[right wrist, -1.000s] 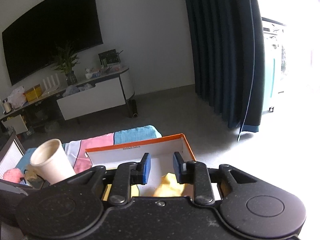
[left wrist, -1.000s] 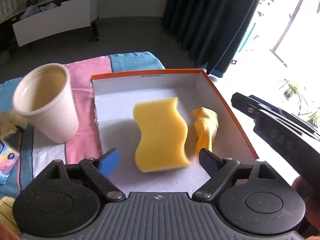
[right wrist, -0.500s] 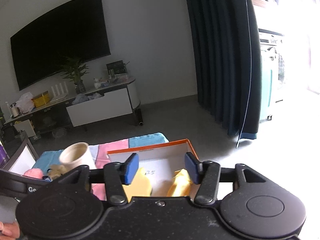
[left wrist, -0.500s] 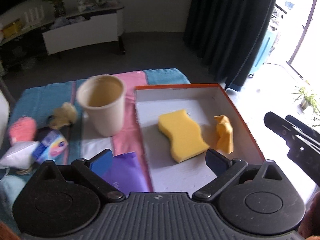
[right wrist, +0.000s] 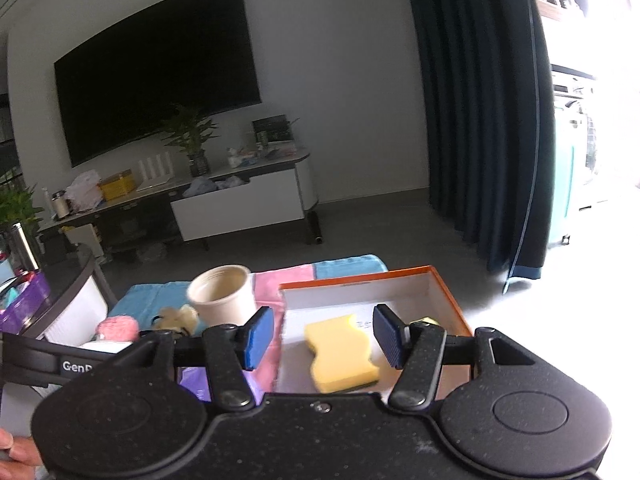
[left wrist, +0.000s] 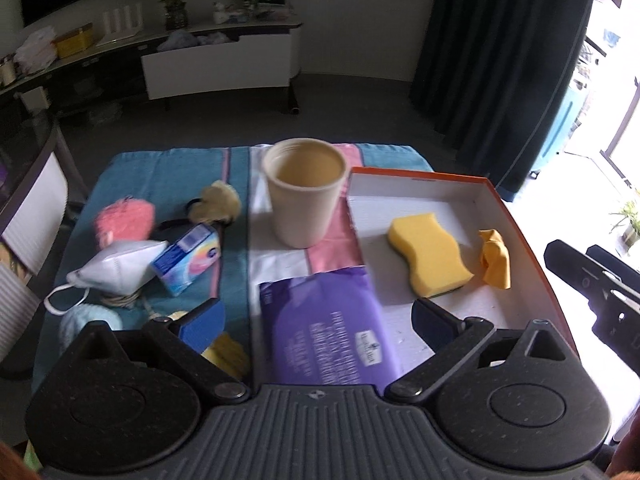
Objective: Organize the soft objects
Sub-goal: 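Withdraw both tools from the box back over the table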
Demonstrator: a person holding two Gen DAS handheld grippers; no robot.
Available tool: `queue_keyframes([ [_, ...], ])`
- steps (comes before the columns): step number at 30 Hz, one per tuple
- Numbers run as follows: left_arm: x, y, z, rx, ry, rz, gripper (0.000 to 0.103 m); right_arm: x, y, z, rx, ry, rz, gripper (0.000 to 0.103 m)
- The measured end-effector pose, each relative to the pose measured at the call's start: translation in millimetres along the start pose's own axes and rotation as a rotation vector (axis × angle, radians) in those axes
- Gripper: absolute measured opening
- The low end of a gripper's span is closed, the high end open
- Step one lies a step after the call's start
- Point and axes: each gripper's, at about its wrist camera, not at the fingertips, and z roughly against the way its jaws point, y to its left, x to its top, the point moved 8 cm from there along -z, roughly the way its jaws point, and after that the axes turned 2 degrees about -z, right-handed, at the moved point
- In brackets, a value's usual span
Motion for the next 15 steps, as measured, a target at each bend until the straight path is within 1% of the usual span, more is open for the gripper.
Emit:
queue_keyframes([
  [15,-22,61,21,0.071,-0.024,0.086,0.103,-13,66,-7,0.093,0.033,0.075,0.067],
])
